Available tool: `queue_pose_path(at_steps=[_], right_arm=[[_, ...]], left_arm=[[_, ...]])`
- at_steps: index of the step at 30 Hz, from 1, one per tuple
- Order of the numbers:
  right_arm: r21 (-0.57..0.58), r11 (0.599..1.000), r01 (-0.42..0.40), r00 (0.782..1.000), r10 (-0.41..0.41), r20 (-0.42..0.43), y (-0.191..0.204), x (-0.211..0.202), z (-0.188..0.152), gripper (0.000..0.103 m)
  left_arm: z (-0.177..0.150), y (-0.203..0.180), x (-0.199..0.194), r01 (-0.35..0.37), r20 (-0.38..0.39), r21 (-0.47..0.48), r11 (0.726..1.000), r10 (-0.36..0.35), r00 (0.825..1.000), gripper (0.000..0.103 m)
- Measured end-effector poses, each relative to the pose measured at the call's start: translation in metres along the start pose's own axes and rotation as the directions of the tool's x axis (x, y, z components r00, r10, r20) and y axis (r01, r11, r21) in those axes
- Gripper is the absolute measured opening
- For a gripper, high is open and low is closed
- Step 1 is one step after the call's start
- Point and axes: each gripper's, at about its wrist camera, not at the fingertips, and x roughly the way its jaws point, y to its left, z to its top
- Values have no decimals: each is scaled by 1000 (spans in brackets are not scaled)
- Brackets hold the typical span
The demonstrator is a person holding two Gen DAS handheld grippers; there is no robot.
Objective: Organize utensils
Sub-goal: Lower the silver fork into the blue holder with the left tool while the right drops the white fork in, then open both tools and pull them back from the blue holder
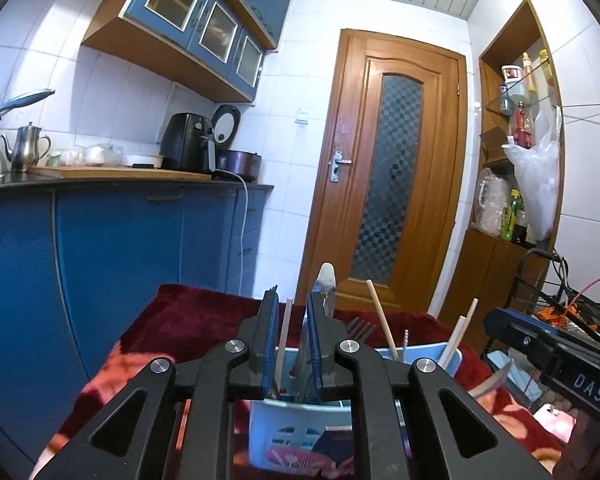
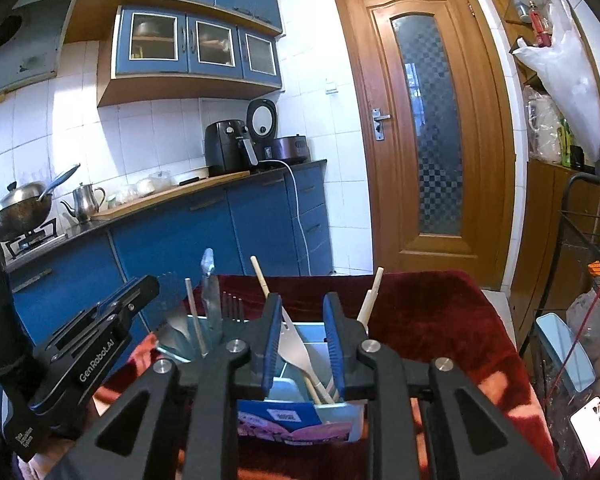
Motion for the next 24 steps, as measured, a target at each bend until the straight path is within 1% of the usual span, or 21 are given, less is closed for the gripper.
queue_pose_path(at_steps=[9,14,20,24], right_arm=[[15,1000,-15,1000,15,21,7,-33,-1,25],[27,999,-30,999,29,31,11,-57,-3,28],[21,999,-49,998,48,46,20,-87,-13,30],[12,998,-58,997,57,44,25,-103,-25,34]], left_arm=[[7,-2,-39,22,-33,24,999,-22,999,15],[8,-6,-65,34,-42,55,998,-31,999,15],[8,-8,-92,52,-63,57,997,-48,997,15],[0,-9,-110,52,-85,76,996,-46,995,15]])
